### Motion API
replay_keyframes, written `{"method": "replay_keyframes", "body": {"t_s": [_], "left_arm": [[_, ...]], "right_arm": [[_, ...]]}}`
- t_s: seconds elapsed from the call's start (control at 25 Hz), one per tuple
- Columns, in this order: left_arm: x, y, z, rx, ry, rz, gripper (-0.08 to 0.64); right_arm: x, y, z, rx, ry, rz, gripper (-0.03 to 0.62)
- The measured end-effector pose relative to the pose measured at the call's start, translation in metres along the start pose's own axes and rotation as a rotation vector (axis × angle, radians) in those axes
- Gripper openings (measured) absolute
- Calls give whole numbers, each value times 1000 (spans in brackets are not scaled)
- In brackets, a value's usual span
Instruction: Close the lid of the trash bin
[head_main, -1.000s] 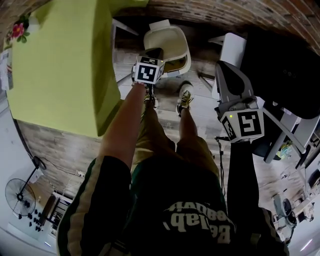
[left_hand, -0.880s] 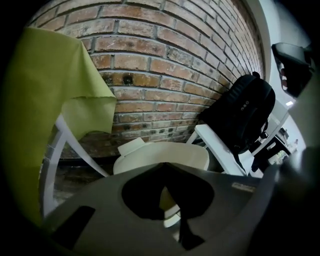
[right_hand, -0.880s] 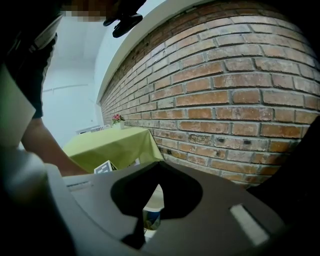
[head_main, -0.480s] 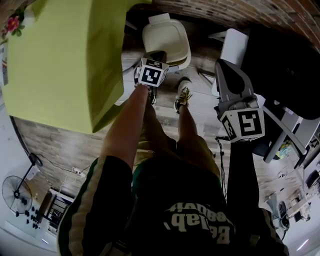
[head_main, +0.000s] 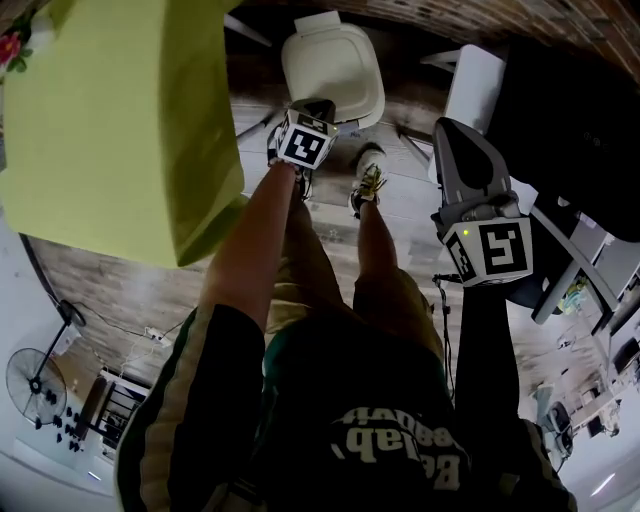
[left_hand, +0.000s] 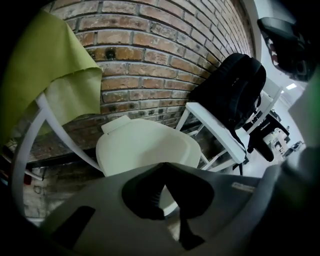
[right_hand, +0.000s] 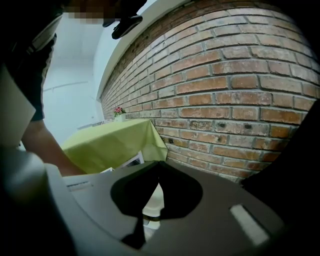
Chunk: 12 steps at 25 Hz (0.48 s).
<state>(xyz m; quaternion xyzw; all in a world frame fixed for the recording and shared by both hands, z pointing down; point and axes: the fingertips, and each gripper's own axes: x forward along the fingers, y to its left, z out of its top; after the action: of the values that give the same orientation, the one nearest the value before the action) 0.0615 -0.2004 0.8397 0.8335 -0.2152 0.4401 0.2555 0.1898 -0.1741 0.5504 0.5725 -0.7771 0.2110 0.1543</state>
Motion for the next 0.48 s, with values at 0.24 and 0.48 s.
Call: {"method": "replay_keyframes", "body": {"t_s": [0.24,0.48], "left_arm": [[12,0,-16,21,23,-2,5],[21,3,-28,36,42,-14,5]], "right_arm": [[0,-3,-13,9,13,1,11],[3,-8,-22,20,34,-11,11]]}}
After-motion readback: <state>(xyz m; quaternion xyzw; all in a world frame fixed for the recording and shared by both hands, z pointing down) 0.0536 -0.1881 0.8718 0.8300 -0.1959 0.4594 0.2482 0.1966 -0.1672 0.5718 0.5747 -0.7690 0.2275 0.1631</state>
